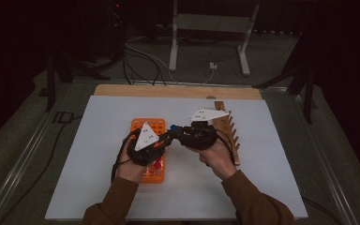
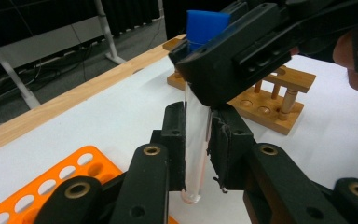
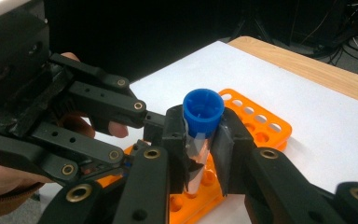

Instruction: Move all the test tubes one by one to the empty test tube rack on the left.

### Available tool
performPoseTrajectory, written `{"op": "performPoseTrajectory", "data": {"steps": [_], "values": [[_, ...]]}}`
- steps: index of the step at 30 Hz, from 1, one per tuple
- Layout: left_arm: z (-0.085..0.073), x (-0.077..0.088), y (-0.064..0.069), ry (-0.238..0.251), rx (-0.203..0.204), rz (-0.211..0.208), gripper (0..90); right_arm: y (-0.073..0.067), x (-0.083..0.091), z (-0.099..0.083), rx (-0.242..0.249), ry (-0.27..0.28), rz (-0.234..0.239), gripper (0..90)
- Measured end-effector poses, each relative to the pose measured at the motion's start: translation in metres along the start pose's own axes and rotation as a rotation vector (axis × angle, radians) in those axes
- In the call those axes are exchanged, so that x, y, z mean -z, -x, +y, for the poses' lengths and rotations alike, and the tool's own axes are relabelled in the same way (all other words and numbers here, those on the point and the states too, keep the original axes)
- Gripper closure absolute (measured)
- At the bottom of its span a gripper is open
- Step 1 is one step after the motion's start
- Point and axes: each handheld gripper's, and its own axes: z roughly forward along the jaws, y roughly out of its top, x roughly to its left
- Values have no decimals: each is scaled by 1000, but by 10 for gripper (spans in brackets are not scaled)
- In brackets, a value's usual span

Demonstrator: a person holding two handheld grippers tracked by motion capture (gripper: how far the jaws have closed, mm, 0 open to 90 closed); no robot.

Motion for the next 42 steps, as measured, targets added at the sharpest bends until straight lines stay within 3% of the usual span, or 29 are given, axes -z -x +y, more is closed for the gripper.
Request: {"op": "performPoseTrajectory", "data": {"steps": [4, 9, 14, 25, 34, 42], "values": [[-1, 0, -3, 1, 21, 23, 783, 2, 3, 0, -2, 16, 29, 688], [-6, 5, -11, 19, 72, 42, 784, 9, 12, -1, 2, 41, 46, 455], [-9, 10, -15, 32, 95, 48, 784, 18, 18, -6, -5, 41, -24, 278], [-15, 29, -24, 86, 162, 38, 783, 40, 25, -27, -12, 17, -183, 29], [-23, 48, -26, 116, 187, 35, 783, 51, 39, -39, -7, 6, -271, 1], [-33, 59, -19, 136, 184, 27, 783, 61, 49, -51, -30, 5, -304, 1]]}}
